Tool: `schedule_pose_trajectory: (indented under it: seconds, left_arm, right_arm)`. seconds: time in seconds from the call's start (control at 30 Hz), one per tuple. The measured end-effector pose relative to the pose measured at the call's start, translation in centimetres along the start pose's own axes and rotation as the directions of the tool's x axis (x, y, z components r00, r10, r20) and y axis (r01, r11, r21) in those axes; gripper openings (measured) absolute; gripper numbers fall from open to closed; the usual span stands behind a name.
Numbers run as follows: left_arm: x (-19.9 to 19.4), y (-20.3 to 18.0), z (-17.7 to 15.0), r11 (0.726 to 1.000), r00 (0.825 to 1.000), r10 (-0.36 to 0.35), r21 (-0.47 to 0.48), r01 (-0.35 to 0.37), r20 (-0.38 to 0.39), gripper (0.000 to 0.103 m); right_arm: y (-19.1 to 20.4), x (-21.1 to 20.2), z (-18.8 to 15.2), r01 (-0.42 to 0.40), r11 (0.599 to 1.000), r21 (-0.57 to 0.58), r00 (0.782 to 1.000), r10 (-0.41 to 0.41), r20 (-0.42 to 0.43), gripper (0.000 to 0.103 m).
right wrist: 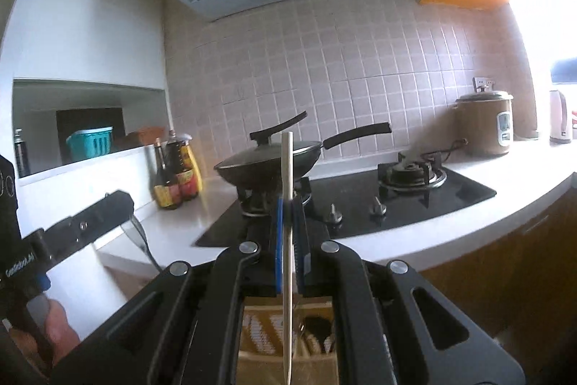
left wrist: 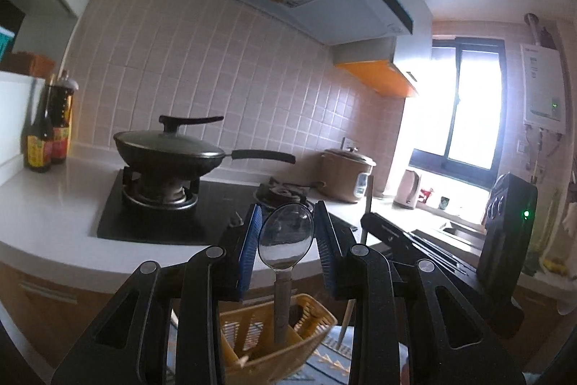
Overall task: Organize utensils
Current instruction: 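Lift the spoon and chopstick over the caddy with both tools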
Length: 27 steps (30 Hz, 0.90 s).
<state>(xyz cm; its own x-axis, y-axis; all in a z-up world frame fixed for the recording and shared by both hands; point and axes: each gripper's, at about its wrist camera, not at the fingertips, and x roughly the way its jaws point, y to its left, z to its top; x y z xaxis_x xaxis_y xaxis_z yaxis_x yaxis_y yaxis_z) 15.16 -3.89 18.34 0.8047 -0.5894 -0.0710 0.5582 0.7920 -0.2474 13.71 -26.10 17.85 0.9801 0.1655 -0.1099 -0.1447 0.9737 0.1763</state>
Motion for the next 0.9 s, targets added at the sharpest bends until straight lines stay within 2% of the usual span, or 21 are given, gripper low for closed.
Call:
schedule_pose_trajectory:
  seconds: [0.13,0.27,0.4,0.57,0.67,0.77,0.83,0.87,0.9]
  left_arm:
    - [1.9,1.1,-0.9,1.0,1.0,0.008,-0.006,-0.008,-0.026,0.029]
    - [3.5,2.1,-2.2,1.0,0.998,0.009,-0.02,-0.01,-0.058,0.029]
    - [4.7,2.5,-3.5,1.0,0.996,0.014,-0.019,-0.016,-0.092,0.029]
    - [4.6,2.7,-3.8,1.0,0.996,0.011,-0.024,-0.013,-0.093,0.029]
    - [4.4,3.0,-3.9,0.999,0.995,0.0,-0.033,-0.004,-0.104,0.029]
    - [4.0,3.2,-4.2,0.999,0.993,-0.008,-0.038,0.004,-0.114,0.029]
    - [3.8,3.3,-4.3,0.999,0.991,-0.023,-0.046,0.017,-0.128,0.029]
    - [3.7,3.4,-4.4,0.999,0.99,-0.026,-0.05,0.02,-0.135,0.029]
    - [3.7,3.5,-4.4,0.999,0.99,-0.025,-0.049,0.018,-0.14,0.029]
  right_arm:
    - [-1.0,2.1,-0.8,0.037,0.999,0.007,0.999,-0.037,0.025,0.004]
    - [-2.1,3.9,-2.6,0.084,0.996,0.009,0.996,-0.085,0.016,0.004]
    - [-2.8,4.4,-3.9,0.097,0.995,0.018,0.995,-0.097,0.006,0.004]
    - [-2.6,3.0,-2.6,0.032,0.999,0.034,0.999,-0.032,-0.005,0.004]
    - [-2.5,2.6,-2.3,-0.056,0.998,0.042,0.995,0.059,-0.086,0.004]
    - [-2.4,1.7,-3.3,-0.127,0.992,0.023,0.97,0.129,-0.208,0.004]
    - [-2.7,1.4,-4.5,-0.152,0.988,0.019,0.931,0.149,-0.332,0.009]
    - [-2.9,1.4,-5.3,-0.16,0.987,0.019,0.905,0.154,-0.397,0.011]
    - [-3.2,1.3,-6.2,-0.162,0.986,0.023,0.871,0.154,-0.466,0.019]
